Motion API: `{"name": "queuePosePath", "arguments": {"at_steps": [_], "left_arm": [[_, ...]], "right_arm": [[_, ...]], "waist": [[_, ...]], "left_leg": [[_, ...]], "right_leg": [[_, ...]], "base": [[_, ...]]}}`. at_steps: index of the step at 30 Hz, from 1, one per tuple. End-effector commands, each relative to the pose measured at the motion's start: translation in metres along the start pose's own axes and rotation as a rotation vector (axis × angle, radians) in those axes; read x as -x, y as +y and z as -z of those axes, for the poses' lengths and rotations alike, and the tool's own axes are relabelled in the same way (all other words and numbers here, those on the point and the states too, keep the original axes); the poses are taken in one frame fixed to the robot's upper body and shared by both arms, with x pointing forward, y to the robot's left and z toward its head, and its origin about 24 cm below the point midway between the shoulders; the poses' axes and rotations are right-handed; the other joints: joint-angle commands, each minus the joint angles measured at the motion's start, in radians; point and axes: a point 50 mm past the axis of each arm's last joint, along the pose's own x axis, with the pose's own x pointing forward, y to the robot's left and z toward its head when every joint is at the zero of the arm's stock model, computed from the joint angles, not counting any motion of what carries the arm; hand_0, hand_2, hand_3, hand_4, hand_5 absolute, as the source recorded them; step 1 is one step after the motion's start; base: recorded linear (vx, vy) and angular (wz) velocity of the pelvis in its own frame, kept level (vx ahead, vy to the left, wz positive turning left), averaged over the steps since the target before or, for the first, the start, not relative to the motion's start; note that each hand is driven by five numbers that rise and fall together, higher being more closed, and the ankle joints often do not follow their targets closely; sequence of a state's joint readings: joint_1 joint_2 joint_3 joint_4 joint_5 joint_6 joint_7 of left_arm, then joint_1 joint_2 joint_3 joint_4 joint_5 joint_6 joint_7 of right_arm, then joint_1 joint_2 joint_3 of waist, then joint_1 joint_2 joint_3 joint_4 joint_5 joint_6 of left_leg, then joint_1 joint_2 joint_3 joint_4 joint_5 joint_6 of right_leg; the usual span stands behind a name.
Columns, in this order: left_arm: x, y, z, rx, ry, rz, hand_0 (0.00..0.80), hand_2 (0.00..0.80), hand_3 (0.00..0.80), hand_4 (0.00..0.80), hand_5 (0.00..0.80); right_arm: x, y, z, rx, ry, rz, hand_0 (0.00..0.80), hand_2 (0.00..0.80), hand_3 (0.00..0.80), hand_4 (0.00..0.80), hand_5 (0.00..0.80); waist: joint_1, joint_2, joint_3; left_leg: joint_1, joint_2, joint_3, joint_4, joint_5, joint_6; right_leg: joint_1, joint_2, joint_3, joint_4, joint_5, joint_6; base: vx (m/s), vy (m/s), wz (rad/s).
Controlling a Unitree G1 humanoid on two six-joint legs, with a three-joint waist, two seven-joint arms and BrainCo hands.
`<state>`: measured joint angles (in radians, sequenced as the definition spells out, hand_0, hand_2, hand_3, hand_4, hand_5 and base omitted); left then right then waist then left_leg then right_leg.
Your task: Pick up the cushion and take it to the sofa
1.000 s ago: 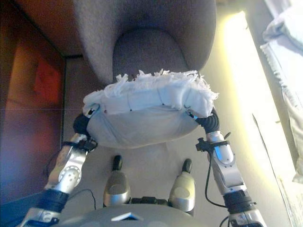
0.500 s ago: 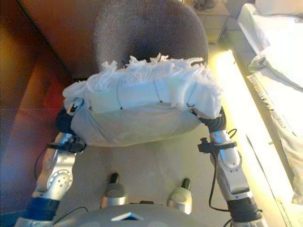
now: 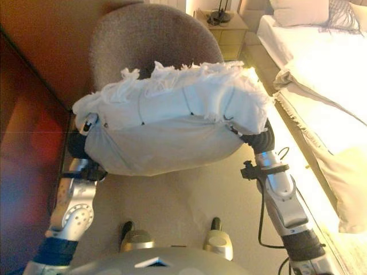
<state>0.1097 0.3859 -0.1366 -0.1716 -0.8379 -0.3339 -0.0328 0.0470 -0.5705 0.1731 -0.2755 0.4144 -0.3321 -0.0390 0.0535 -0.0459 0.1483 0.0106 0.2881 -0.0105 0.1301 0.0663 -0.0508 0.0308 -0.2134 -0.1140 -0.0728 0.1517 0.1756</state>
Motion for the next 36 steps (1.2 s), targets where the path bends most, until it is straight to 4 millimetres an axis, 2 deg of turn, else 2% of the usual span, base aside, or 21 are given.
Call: {"name": "queuePosePath", "arguments": {"at_steps": [1, 3, 4, 6, 8, 9, 12, 15, 17, 20, 21, 22, 23, 24, 25, 27, 29, 31, 32, 33, 36], "left_arm": [[-0.022, -0.053, -0.044, 0.043, -0.27, 0.282, 0.8, 0.8, 0.8, 0.8, 0.8], [-0.019, -0.05, -0.047, 0.045, -0.274, 0.287, 0.8, 0.8, 0.8, 0.8, 0.8], [-0.018, -0.05, -0.048, 0.046, -0.274, 0.292, 0.8, 0.8, 0.8, 0.8, 0.8], [-0.02, -0.052, -0.048, 0.044, -0.267, 0.295, 0.8, 0.8, 0.8, 0.8, 0.8], [-0.025, -0.057, -0.045, 0.057, -0.255, 0.301, 0.8, 0.8, 0.8, 0.8, 0.8], [-0.029, -0.061, -0.043, 0.07, -0.249, 0.309, 0.8, 0.8, 0.8, 0.8, 0.8], [-0.036, -0.071, -0.041, 0.109, -0.244, 0.327, 0.8, 0.8, 0.8, 0.8, 0.8], [-0.035, -0.071, -0.041, 0.115, -0.261, 0.335, 0.8, 0.8, 0.8, 0.8, 0.8], [-0.032, -0.066, -0.041, 0.116, -0.266, 0.321, 0.8, 0.8, 0.8, 0.8, 0.8], [-0.025, -0.055, -0.043, 0.118, -0.275, 0.283, 0.8, 0.8, 0.8, 0.8, 0.8], [-0.024, -0.053, -0.044, 0.12, -0.28, 0.277, 0.8, 0.8, 0.8, 0.8, 0.8], [-0.023, -0.052, -0.046, 0.114, -0.285, 0.271, 0.8, 0.8, 0.8, 0.8, 0.8], [-0.024, -0.051, -0.046, 0.1, -0.288, 0.26, 0.8, 0.8, 0.8, 0.8, 0.8], [-0.025, -0.049, -0.046, 0.09, -0.277, 0.245, 0.8, 0.8, 0.8, 0.8, 0.8], [-0.026, -0.047, -0.046, 0.085, -0.272, 0.237, 0.8, 0.8, 0.8, 0.8, 0.8], [-0.025, -0.048, -0.046, 0.053, -0.279, 0.268, 0.8, 0.8, 0.8, 0.8, 0.8], [-0.023, -0.05, -0.047, 0.051, -0.272, 0.287, 0.8, 0.8, 0.8, 0.8, 0.8], [-0.025, -0.05, -0.047, 0.031, -0.279, 0.293, 0.8, 0.8, 0.8, 0.8, 0.8], [-0.027, -0.05, -0.049, 0.025, -0.285, 0.295, 0.8, 0.8, 0.8, 0.8, 0.8], [-0.029, -0.051, -0.051, 0.017, -0.286, 0.292, 0.8, 0.8, 0.8, 0.8, 0.8], [-0.032, -0.052, -0.05, 0.002, -0.274, 0.272, 0.8, 0.8, 0.8, 0.8, 0.8]], "right_arm": [[-0.022, 0.021, -0.06, 0.005, -0.37, -0.117, 0.8, 0.8, 0.8, 0.8, 0.8], [-0.018, 0.023, -0.061, 0.013, -0.377, -0.097, 0.8, 0.8, 0.8, 0.8, 0.8], [-0.017, 0.024, -0.061, 0.017, -0.378, -0.086, 0.8, 0.8, 0.8, 0.8, 0.8], [-0.017, 0.027, -0.059, 0.014, -0.375, -0.067, 0.8, 0.8, 0.8, 0.8, 0.8], [-0.02, 0.031, -0.056, 0.014, -0.373, -0.055, 0.8, 0.8, 0.8, 0.8, 0.8], [-0.022, 0.033, -0.055, 0.024, -0.367, -0.047, 0.8, 0.8, 0.8, 0.8, 0.8], [-0.027, 0.032, -0.054, 0.049, -0.355, -0.024, 0.8, 0.8, 0.8, 0.8, 0.8], [-0.028, 0.03, -0.056, 0.054, -0.361, -0.028, 0.8, 0.8, 0.8, 0.8, 0.8], [-0.025, 0.029, -0.055, 0.036, -0.36, -0.041, 0.8, 0.8, 0.8, 0.8, 0.8], [-0.018, 0.024, -0.053, 0.011, -0.343, -0.079, 0.8, 0.8, 0.8, 0.8, 0.8], [-0.019, 0.024, -0.053, 0.008, -0.338, -0.09, 0.8, 0.8, 0.8, 0.8, 0.8], [-0.019, 0.025, -0.053, 0.007, -0.335, -0.1, 0.8, 0.8, 0.8, 0.8, 0.8], [-0.02, 0.026, -0.052, -0.002, -0.329, -0.108, 0.8, 0.8, 0.8, 0.8, 0.8], [-0.021, 0.025, -0.051, -0.033, -0.321, -0.11, 0.8, 0.8, 0.8, 0.8, 0.8], [-0.021, 0.024, -0.052, -0.056, -0.317, -0.115, 0.8, 0.8, 0.8, 0.8, 0.8], [-0.018, 0.027, -0.05, -0.044, -0.315, -0.105, 0.8, 0.8, 0.8, 0.8, 0.8], [-0.017, 0.031, -0.051, -0.046, -0.32, -0.089, 0.8, 0.8, 0.8, 0.8, 0.8], [-0.015, 0.033, -0.046, -0.053, -0.306, -0.088, 0.8, 0.8, 0.8, 0.8, 0.8], [-0.016, 0.032, -0.043, -0.056, -0.295, -0.087, 0.8, 0.8, 0.8, 0.8, 0.8], [-0.017, 0.031, -0.039, -0.069, -0.277, -0.083, 0.8, 0.8, 0.8, 0.8, 0.8], [-0.016, 0.031, -0.034, -0.091, -0.268, -0.093, 0.8, 0.8, 0.8, 0.8, 0.8]], "waist": [[0.027, -0.039, 0.003], [0.032, -0.025, -0.001], [0.034, -0.014, -0.005], [0.044, 0.006, -0.011], [0.054, 0.016, -0.012], [0.063, 0.015, -0.01], [0.095, 0.01, 0.018], [0.112, 0.019, 0.052], [0.118, 0.017, 0.064], [0.131, 0.011, 0.056], [0.132, 0.01, 0.05], [0.133, 0.011, 0.041], [0.132, 0.006, 0.033], [0.138, -0.019, 0.023], [0.146, -0.04, 0.007], [0.165, -0.071, -0.029], [0.172, -0.081, -0.055], [0.15, -0.079, -0.069], [0.141, -0.071, -0.076], [0.13, -0.071, -0.075], [0.095, -0.043, -0.074]], "left_leg": [[-0.056, -0.221, -0.052, 0.187, -0.156, 0.004], [-0.037, -0.264, -0.039, 0.133, -0.185, 0.024], [-0.019, -0.281, -0.048, 0.074, -0.178, 0.03], [0.019, -0.285, -0.087, -0.091, -0.107, 0.024], [0.024, -0.283, -0.118, -0.202, -0.016, 0.003], [-0.015, -0.288, -0.132, -0.214, 0.028, -0.014], [-0.157, -0.3, -0.179, -0.197, 0.105, -0.037], [-0.235, -0.265, -0.186, -0.206, 0.121, -0.046], [-0.249, -0.247, -0.178, -0.214, 0.108, -0.052], [-0.25, -0.207, -0.181, -0.213, 0.092, -0.064], [-0.232, -0.199, -0.171, -0.197, 0.078, -0.052], [-0.218, -0.19, -0.147, -0.191, 0.082, -0.054], [-0.216, -0.194, -0.123, -0.148, 0.076, -0.037], [-0.229, -0.227, -0.111, -0.085, 0.051, -0.011], [-0.244, -0.254, -0.091, -0.038, 0.027, 0.022], [-0.258, -0.298, -0.069, -0.004, -0.006, 0.066], [-0.237, -0.328, -0.069, -0.024, -0.013, 0.09], [-0.183, -0.349, -0.067, -0.053, -0.026, 0.106], [-0.167, -0.353, -0.064, -0.059, -0.031, 0.107], [-0.143, -0.365, -0.057, -0.064, -0.039, 0.108], [-0.074, -0.36, -0.062, -0.08, -0.057, 0.103]], "right_leg": [[0.055, 0.035, -0.026, 0.069, -0.121, -0.058], [0.05, 0.061, -0.039, 0.098, -0.143, -0.067], [0.046, 0.079, -0.045, 0.11, -0.152, -0.068], [0.051, 0.122, -0.054, 0.129, -0.178, -0.075], [0.064, 0.166, -0.044, 0.133, -0.202, -0.086], [0.084, 0.186, -0.032, 0.124, -0.214, -0.091], [0.119, 0.227, 0.01, 0.142, -0.274, -0.122], [0.109, 0.256, 0.022, 0.248, -0.356, -0.152], [0.118, 0.253, 0.02, 0.296, -0.395, -0.154], [0.176, 0.23, 0.009, 0.339, -0.457, -0.149], [0.188, 0.22, 0.009, 0.36, -0.476, -0.135], [0.196, 0.208, -0.005, 0.388, -0.488, -0.124], [0.209, 0.191, -0.009, 0.429, -0.486, -0.111], [0.234, 0.159, -0.006, 0.477, -0.442, -0.079], [0.248, 0.138, -0.005, 0.496, -0.372, -0.049], [0.256, 0.121, -0.006, 0.544, -0.236, -0.008], [0.208, 0.131, 0.025, 0.577, -0.086, 0.017], [0.135, 0.143, 0.027, 0.572, -0.1, 0.006], [0.107, 0.147, 0.014, 0.545, -0.104, 0.0], [0.086, 0.131, -0.013, 0.504, -0.118, -0.006], [0.005, 0.136, -0.045, 0.374, -0.167, -0.045]], "base": [[0.094, -0.147, -0.07], [0.16, -0.099, -0.45], [0.205, -0.068, -0.45], [0.227, -0.052, 0.25], [0.336, -0.037, 0.38], [0.429, -0.024, 0.35], [0.422, -0.039, 0.31], [0.495, -0.014, 0.07], [0.613, 0.036, 0.04], [0.864, 0.136, -0.07], [0.879, 0.221, -0.02], [0.861, 0.255, -0.08], [0.864, 0.247, -0.16], [0.858, 0.222, -0.27], [0.761, 0.182, -0.27], [0.64, 0.137, -0.37], [0.607, 0.119, -0.22], [0.565, 0.124, -0.09], [0.512, 0.108, -0.35], [0.458, 0.07, -0.42], [0.396, -0.001, -0.28]]}}
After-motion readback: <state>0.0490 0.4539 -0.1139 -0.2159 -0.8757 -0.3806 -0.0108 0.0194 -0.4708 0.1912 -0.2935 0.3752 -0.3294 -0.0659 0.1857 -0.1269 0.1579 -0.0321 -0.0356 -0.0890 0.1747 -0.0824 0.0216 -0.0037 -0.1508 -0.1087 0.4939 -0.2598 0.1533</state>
